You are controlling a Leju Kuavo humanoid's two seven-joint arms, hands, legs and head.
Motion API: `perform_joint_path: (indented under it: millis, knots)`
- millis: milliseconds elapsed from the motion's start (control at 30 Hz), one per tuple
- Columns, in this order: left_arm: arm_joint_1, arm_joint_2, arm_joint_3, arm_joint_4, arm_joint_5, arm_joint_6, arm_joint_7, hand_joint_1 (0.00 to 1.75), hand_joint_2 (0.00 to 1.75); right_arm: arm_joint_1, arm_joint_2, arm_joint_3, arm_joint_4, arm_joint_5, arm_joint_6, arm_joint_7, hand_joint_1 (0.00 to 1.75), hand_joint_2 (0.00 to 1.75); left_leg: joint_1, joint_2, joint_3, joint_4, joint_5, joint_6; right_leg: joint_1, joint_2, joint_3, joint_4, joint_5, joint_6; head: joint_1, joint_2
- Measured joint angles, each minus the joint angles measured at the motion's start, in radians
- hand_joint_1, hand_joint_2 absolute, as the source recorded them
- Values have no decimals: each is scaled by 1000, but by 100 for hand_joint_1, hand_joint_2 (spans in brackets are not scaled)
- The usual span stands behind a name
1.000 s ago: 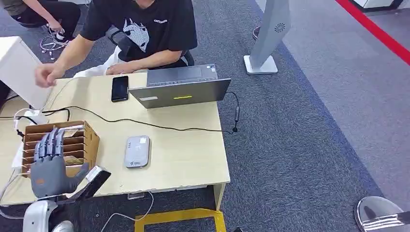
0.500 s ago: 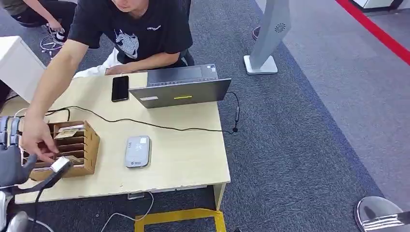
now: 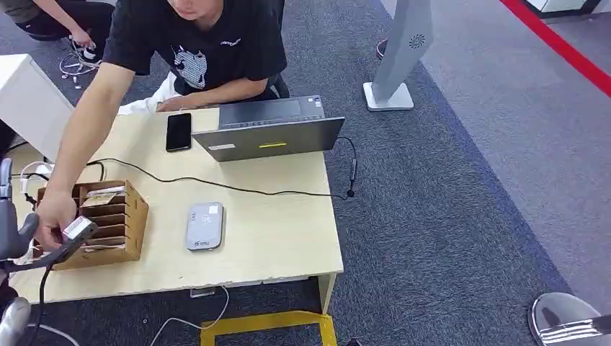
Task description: Pass the card to the sensor for recognition and then transmit it.
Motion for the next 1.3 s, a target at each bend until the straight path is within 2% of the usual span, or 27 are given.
perform_joint_path:
  millis: [400, 967, 1300]
  knots:
    - [-2, -3, 0, 2, 19, 10, -10, 0, 175, 3, -5, 0, 0, 0, 0, -2, 0, 175, 0, 0, 0, 0, 0, 0, 0, 0, 0, 0, 0, 0, 0, 0]
    - [5, -48, -12, -78, 31, 16, -28, 0, 175, 3, -5, 0, 0, 1, 0, 10, 0, 175, 0, 0, 0, 0, 0, 0, 0, 0, 0, 0, 0, 0, 0, 0]
    - [36, -63, -17, -87, 70, 18, -31, 0, 175, 3, -5, 0, 0, 0, 0, 13, 0, 175, 0, 0, 0, 0, 0, 0, 0, 0, 0, 0, 0, 0, 0, 0]
